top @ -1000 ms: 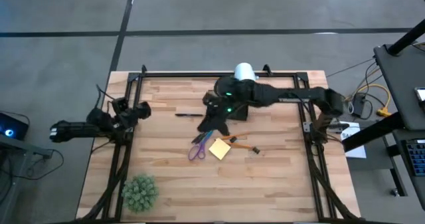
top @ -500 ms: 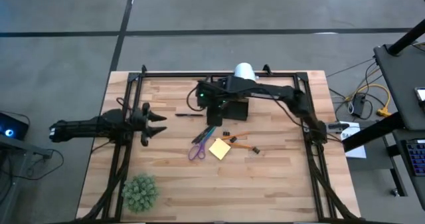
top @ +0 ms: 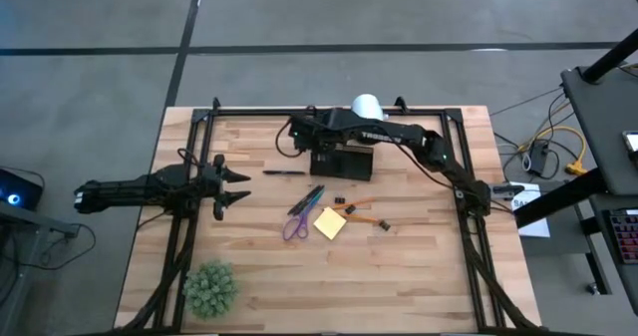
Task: Pick and place office supplies into organizer
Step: Move the black mesh organizer to the center of the table
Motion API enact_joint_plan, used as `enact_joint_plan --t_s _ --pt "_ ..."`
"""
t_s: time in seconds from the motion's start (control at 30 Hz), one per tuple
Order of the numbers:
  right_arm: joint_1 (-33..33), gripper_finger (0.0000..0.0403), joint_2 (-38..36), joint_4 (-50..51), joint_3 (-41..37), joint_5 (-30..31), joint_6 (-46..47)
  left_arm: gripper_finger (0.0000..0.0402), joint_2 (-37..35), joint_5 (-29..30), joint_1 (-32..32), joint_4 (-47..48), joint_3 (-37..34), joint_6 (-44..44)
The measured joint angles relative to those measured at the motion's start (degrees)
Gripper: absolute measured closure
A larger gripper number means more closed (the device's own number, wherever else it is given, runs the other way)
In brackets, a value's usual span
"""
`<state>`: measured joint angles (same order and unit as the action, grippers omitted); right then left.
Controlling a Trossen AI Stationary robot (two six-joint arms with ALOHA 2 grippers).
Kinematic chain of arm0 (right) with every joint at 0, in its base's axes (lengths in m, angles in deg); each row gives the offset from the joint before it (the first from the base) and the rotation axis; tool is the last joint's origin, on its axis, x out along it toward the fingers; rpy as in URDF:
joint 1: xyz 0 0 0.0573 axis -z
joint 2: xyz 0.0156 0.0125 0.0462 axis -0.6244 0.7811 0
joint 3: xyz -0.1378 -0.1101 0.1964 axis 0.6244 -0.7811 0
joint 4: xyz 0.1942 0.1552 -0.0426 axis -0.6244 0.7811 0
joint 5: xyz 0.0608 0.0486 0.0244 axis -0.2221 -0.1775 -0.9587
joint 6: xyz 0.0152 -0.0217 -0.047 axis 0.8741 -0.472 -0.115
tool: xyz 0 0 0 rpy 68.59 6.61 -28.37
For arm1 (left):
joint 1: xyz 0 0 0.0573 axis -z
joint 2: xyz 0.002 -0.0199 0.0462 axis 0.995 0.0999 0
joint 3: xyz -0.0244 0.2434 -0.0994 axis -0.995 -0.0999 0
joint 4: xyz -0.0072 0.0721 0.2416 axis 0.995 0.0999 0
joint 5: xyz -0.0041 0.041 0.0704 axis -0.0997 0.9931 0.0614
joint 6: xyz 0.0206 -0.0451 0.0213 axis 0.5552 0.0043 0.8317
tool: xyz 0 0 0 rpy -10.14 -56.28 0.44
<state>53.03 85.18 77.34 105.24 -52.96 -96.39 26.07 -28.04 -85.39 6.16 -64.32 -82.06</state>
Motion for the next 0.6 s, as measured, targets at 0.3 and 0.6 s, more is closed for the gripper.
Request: enact_joint_plan --t_s 0.3,0.6 --pt "0.98 0.0184 3.35 -0.28 -0.30 -3.12 -0.07 0.0207 0.00 0.87 0.02 0.02 -0.02 0.00" --pt "0.98 0.0204 5.04 -0.06 -0.61 -2.54 3.60 0.0207 -0.06 0.85 0.02 -0.02 -0.02 -0.08"
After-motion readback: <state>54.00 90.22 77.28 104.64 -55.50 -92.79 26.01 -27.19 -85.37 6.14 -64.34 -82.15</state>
